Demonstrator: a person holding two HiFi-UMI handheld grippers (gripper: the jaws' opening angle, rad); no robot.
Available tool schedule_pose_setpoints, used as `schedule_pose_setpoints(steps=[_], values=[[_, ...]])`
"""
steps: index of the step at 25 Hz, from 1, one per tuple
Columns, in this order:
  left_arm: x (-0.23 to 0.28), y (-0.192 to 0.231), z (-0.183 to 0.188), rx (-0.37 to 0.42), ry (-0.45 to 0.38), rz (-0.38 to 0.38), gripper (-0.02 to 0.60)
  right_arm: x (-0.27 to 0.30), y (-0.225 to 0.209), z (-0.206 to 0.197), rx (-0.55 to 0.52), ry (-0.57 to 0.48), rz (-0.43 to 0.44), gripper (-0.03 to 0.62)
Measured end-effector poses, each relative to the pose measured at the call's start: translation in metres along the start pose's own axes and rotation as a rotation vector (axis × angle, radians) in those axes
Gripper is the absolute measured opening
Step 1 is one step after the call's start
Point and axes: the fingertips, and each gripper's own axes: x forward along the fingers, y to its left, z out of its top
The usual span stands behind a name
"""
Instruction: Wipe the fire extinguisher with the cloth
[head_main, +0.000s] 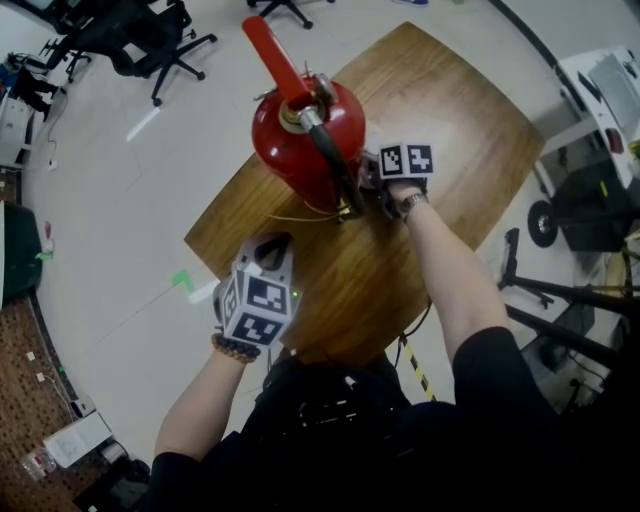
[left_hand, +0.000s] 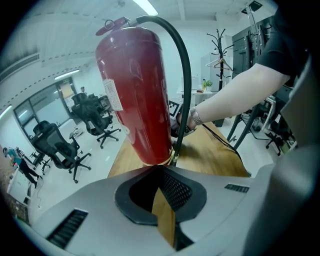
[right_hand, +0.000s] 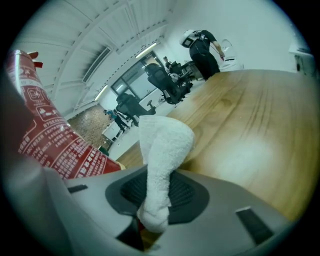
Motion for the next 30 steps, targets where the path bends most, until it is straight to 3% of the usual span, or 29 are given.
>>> schedule_pose_setpoints(steps=[7, 13, 17, 22, 30], values=[[-0.009, 0.001, 0.003, 0.005, -0.020, 0.005, 0.000, -0.019, -0.011, 0.000, -0.022, -0.035, -0.108, 0.107], [-0.019, 0.002, 0.008, 0.005, -0.052, 0.007, 0.000, -0.081, 0.013, 0.046, -0.102, -0.195, -0.124, 0.107], [-0.027, -0.003, 0.012, 0.005, -0.083, -0.004, 0.000, -0.152, 0.055, 0.092, -0.181, -0.346, -0.107, 0.107], [-0.039, -0.007, 0.019, 0.008, -0.126, -0.021, 0.000, -0.242, 0.138, 0.140, -0.372, -0.495, -0.120, 0.107], [-0.059, -0.008, 0.030, 0.025, -0.199, -0.034, 0.000, -0.331, 0.256, 0.176, -0.592, -0.658, -0.119, 0.107]])
